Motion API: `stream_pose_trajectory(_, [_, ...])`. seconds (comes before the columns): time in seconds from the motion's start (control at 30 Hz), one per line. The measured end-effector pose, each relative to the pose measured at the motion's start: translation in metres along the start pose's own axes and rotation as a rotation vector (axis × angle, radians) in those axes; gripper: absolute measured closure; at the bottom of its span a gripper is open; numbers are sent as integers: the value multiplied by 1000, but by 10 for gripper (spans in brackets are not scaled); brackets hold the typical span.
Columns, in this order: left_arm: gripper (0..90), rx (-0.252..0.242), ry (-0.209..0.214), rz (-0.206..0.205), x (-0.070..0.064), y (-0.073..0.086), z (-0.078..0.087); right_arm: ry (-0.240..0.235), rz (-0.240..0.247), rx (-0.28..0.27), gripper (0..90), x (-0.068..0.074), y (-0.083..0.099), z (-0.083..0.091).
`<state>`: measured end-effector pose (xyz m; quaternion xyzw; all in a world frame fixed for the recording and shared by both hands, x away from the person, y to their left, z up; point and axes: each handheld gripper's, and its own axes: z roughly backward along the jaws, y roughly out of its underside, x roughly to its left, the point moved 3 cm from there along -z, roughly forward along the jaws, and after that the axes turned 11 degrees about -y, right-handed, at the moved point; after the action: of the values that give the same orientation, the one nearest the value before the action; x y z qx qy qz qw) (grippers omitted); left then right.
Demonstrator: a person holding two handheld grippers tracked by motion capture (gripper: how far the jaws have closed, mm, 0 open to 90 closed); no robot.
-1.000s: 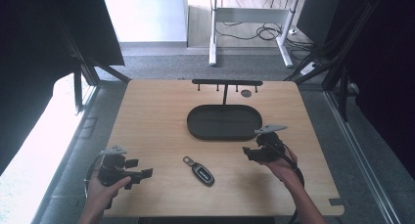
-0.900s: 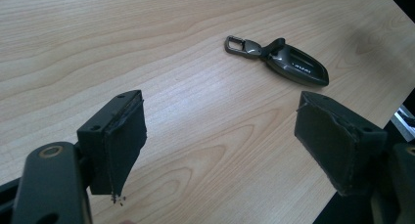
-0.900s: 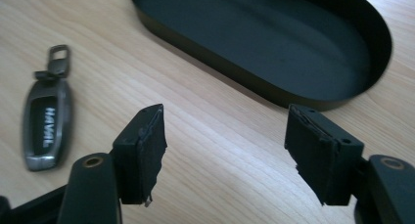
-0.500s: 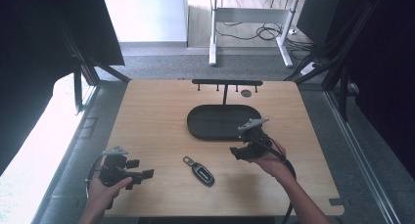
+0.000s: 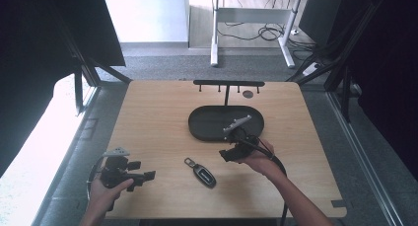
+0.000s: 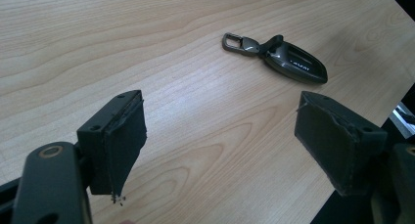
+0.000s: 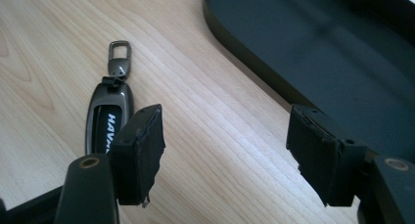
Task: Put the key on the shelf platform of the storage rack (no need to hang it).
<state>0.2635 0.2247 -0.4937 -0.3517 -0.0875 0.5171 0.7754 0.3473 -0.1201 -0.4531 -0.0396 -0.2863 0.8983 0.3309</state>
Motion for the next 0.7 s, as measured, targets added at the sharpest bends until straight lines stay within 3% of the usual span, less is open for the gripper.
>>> stream_pose_trajectory(0.7, [196,0,8,-4,-1,0,0,-56,58,75,313,32,-20,-38])
